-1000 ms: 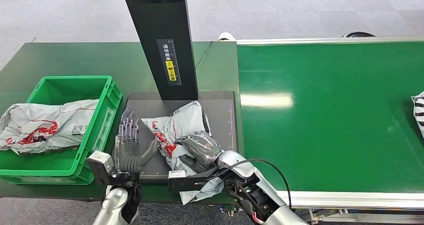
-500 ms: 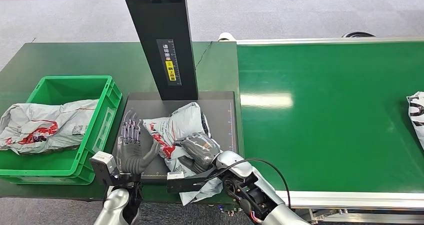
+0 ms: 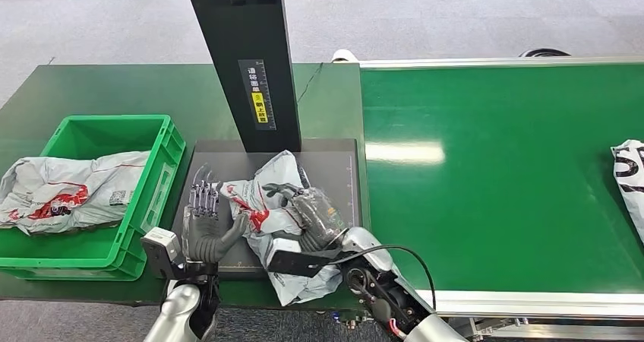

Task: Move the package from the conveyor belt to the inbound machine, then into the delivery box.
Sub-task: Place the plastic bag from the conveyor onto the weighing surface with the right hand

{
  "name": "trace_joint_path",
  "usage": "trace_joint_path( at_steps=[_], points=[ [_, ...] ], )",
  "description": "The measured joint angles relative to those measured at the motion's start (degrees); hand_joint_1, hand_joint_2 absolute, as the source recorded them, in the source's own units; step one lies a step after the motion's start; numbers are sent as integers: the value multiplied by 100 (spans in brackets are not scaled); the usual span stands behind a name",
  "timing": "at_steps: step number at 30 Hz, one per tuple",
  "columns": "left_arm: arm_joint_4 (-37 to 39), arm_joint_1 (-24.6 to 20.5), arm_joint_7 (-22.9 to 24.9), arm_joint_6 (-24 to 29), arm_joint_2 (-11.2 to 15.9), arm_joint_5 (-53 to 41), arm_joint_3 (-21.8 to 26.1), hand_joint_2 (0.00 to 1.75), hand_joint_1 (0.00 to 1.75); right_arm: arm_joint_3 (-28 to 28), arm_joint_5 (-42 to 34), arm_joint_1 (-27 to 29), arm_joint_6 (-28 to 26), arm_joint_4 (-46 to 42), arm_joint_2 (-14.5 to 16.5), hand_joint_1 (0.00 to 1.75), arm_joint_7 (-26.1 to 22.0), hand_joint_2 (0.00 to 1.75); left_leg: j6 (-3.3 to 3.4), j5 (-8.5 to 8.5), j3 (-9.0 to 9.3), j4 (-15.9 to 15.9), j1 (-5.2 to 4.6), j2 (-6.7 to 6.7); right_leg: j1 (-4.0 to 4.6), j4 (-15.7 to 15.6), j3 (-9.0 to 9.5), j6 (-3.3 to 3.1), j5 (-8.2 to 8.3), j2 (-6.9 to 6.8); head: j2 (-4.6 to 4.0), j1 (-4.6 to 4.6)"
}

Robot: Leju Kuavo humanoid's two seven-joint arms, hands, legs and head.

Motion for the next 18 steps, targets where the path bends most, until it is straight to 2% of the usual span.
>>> trace_joint_path(
  at_steps=[2,4,10,18],
  points=[
    [-31,46,8,26,11,-23,-1,175,0,-362,-980,230,544,-359,-41,0,-131,175,0,0,-3,0,0,0,0,0,-1,0,0,0,0,-1],
    [-82,101,17,49,21,-56,2,175,0,-633,-1351,360,758,-608,-88,0,-150,175,0,-1,-3,0,-1,1,-1,0,-1,0,0,1,0,-1],
    [-194,192,38,61,24,-119,10,175,0,-978,-1449,563,840,-936,-149,0,-143,175,0,0,-1,0,0,1,0,0,0,0,0,0,0,-1],
    [-209,227,207,-106,22,-200,55,175,0,-1185,-1594,597,898,-956,-152,0,-119,175,1,0,0,0,0,1,0,0,2,0,0,0,0,0]
  ],
)
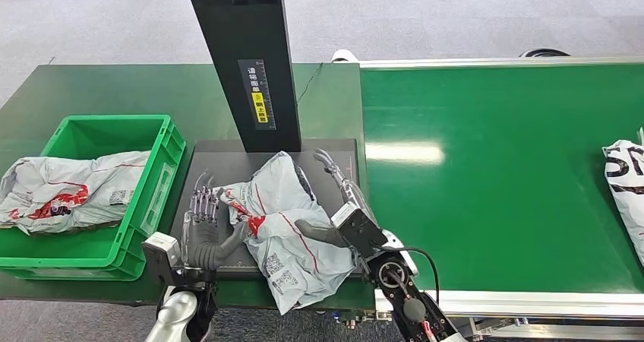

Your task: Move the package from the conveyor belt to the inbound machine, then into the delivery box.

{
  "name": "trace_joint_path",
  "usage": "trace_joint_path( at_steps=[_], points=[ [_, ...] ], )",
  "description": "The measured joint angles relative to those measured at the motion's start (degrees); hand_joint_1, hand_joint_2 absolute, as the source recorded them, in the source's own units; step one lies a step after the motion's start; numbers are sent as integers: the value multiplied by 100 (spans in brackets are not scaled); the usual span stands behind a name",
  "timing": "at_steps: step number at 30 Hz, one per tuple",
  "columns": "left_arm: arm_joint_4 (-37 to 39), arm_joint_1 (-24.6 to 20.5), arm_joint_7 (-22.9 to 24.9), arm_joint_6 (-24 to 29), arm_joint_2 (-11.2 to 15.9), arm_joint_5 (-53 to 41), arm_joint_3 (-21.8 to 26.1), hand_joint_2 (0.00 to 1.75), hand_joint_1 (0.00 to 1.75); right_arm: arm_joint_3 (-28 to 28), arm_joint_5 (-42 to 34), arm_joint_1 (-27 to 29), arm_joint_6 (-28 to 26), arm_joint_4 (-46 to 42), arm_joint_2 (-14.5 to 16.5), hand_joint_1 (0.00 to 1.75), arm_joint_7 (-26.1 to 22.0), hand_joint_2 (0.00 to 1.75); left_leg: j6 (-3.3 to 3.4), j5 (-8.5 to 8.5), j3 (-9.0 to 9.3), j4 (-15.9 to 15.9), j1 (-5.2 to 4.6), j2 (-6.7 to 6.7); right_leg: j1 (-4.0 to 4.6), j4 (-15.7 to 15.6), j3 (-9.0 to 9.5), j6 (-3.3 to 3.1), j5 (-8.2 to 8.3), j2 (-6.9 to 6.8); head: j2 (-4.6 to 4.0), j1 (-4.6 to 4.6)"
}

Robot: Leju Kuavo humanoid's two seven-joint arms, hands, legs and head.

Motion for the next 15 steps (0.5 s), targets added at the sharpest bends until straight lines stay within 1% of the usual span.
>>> trace_joint_path(
  at_steps=[4,8,13,15],
  points=[
    [-6,26,38,36,5,-238,54,175,0,-155,-186,40,-63,22,1,0,-72,175,0,0,0,0,0,-2,0,0,0,0,0,-1,0,0],
    [-60,63,73,522,69,-1185,15,175,0,-377,-360,144,-92,-38,-1,0,-174,175,0,0,-1,0,0,-1,0,0,-1,0,0,0,0,0],
    [-110,83,117,736,142,-1515,-46,175,0,-552,-398,236,-98,-132,-2,0,-199,175,0,0,1,0,0,-1,0,0,-1,0,0,0,0,0],
    [-161,101,235,1025,172,-1994,-79,175,0,-637,-447,298,-123,-212,-8,0,-202,175,0,0,1,0,0,-2,0,0,0,0,0,-1,0,-1]
  ],
)
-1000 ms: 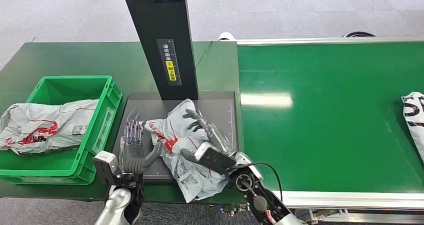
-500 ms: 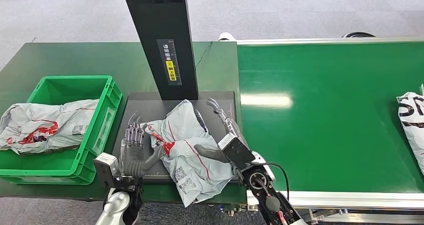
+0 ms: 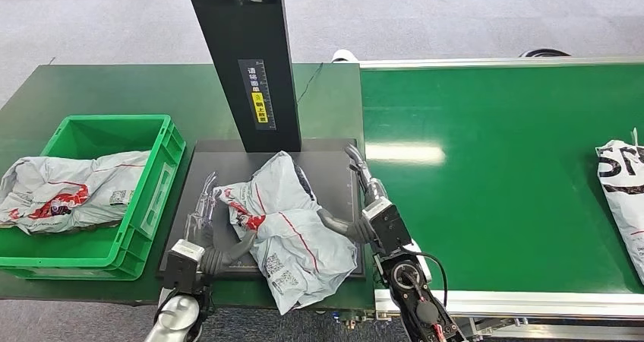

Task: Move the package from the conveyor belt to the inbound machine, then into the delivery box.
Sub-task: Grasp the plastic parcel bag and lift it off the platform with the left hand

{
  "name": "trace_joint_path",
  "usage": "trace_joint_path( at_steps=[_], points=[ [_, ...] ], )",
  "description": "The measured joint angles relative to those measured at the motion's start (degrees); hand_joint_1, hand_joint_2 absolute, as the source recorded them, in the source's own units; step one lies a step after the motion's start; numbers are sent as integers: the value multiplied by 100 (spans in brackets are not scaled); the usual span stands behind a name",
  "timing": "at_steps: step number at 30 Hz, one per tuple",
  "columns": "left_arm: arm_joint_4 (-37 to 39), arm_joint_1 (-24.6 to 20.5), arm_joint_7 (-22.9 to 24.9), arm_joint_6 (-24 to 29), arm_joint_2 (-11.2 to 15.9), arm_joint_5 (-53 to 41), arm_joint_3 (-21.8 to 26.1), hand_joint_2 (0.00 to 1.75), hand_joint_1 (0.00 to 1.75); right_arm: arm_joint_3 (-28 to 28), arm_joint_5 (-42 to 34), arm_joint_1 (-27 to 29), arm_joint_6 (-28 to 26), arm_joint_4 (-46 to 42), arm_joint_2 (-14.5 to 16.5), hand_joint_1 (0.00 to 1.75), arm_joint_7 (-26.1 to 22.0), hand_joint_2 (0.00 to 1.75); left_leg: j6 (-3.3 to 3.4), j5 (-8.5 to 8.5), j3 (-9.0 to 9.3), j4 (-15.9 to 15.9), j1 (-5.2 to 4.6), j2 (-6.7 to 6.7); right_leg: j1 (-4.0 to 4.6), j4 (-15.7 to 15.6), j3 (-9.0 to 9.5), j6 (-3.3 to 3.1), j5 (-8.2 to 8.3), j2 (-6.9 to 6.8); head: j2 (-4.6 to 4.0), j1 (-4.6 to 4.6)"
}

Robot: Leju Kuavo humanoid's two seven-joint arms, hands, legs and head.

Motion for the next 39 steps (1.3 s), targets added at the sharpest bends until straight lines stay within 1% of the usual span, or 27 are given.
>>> trace_joint_path(
  at_steps=[2,4,8,11,13,16,28,30,35,36,39],
  points=[
    [-94,32,254,363,45,-799,-52,175,0,-143,-72,98,-26,-131,-21,0,-1,175,0,0,0,0,0,0,0,0,0,0,0,0,0,0],
    [-199,77,567,574,97,-1605,-136,175,0,-324,-130,204,-31,-269,-53,0,0,175,0,0,-1,0,-1,0,-1,0,0,0,0,0,0,1],
    [-314,154,1105,730,162,-2778,-353,175,0,-700,-189,417,-7,-520,-109,0,9,175,1,-2,-3,1,-2,0,-3,-1,-1,0,0,0,0,1],
    [-306,170,1552,616,192,-3384,-483,175,0,-952,-148,582,70,-702,-121,0,46,175,1,-2,-2,1,-1,0,-3,-1,-1,0,0,0,0,-1],
    [-271,175,1720,362,201,-3530,-537,175,0,-1084,-87,674,122,-785,-120,0,74,175,1,-2,-1,1,-1,1,-2,-1,0,0,0,0,0,-1],
    [-195,189,1806,48,197,-3507,-562,175,0,-1228,-8,783,173,-851,-119,0,92,175,1,-2,-1,1,0,1,-1,-1,0,0,0,0,0,0],
    [-70,191,1827,-69,185,-3485,-562,175,0,-1420,31,881,192,-906,-86,0,90,175,1,-2,-1,1,-1,1,-2,-1,1,0,0,0,0,0],
    [-62,191,1898,-207,185,-3532,-562,175,0,-1430,56,887,210,-906,-79,0,90,175,1,-2,-1,1,-1,0,-2,-1,1,0,0,0,0,-1],
    [42,172,2256,-685,182,-3783,-555,175,1,-1496,155,935,248,-908,-47,0,91,175,1,-2,1,1,-1,0,-1,-1,4,0,0,-1,0,-1],
    [72,159,2301,-772,175,-3799,-544,175,22,-1513,180,947,261,-913,-33,0,93,175,1,-2,2,1,-1,-1,-2,-1,7,0,0,-2,0,0],
    [160,97,2359,-1019,145,-3800,-502,175,152,-1557,245,980,298,-946,11,0,106,175,1,-2,12,0,-2,-7,-2,-1,22,2,-3,-10,0,-1]
  ],
)
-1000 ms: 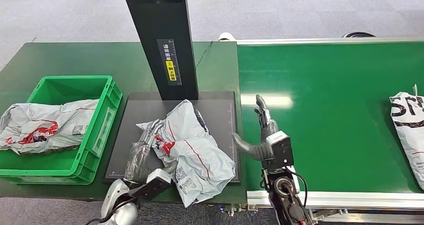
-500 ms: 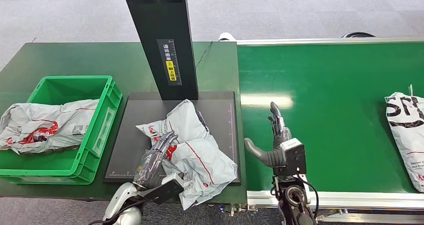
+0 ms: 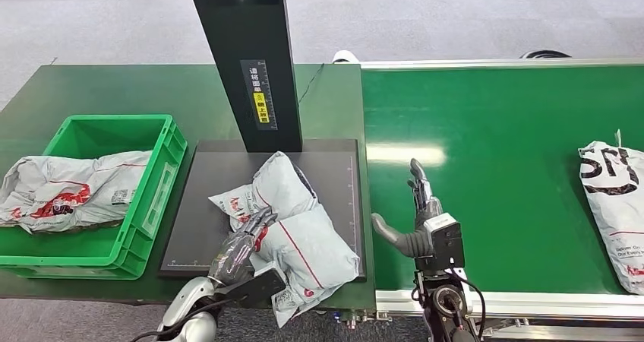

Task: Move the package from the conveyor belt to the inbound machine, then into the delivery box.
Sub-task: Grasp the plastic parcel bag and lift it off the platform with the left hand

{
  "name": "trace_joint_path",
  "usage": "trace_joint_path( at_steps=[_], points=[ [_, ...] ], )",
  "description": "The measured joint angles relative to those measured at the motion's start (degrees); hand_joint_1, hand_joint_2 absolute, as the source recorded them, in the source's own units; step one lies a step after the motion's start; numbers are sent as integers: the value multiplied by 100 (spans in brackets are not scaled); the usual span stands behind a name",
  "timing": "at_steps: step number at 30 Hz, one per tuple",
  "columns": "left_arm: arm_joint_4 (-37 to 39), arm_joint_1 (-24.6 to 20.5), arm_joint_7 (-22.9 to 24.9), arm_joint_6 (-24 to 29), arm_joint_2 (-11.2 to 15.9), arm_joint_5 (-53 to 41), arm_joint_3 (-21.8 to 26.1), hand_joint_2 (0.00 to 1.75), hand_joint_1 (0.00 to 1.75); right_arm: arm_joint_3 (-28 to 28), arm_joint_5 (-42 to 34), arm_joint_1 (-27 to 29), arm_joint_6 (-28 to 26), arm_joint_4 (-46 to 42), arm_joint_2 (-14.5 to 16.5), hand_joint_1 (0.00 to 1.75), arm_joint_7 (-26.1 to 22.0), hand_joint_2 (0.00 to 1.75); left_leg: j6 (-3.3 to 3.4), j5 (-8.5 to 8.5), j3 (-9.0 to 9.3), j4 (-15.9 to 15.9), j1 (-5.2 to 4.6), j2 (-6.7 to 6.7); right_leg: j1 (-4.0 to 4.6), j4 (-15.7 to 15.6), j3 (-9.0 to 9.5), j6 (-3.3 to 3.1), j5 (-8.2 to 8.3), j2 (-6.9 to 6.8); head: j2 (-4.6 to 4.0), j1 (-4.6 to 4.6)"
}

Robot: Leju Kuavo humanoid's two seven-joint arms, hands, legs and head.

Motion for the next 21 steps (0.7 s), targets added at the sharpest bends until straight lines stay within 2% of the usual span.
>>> trace_joint_path(
  at_steps=[1,8,14,21],
  points=[
    [27,-17,-3,-46,-8,0,11,175,175,-12,13,8,4,-11,13,0,7,175,0,0,5,0,0,-2,0,0,6,1,-1,-3,0,0],
    [158,-160,-143,-72,-39,31,90,175,175,-116,63,168,9,-224,57,0,133,175,8,6,22,0,-1,-9,-1,-2,30,8,3,-12,0,1],
    [252,-258,-249,119,-48,28,95,175,175,-193,96,303,31,-374,76,0,186,175,8,6,29,1,-2,-10,-2,-2,37,9,3,-12,0,1],
    [248,-209,-720,763,-48,265,105,175,175,-257,130,383,48,-502,91,0,190,175,8,5,19,2,-1,-7,-1,-2,20,9,3,-9,0,0]
  ],
)
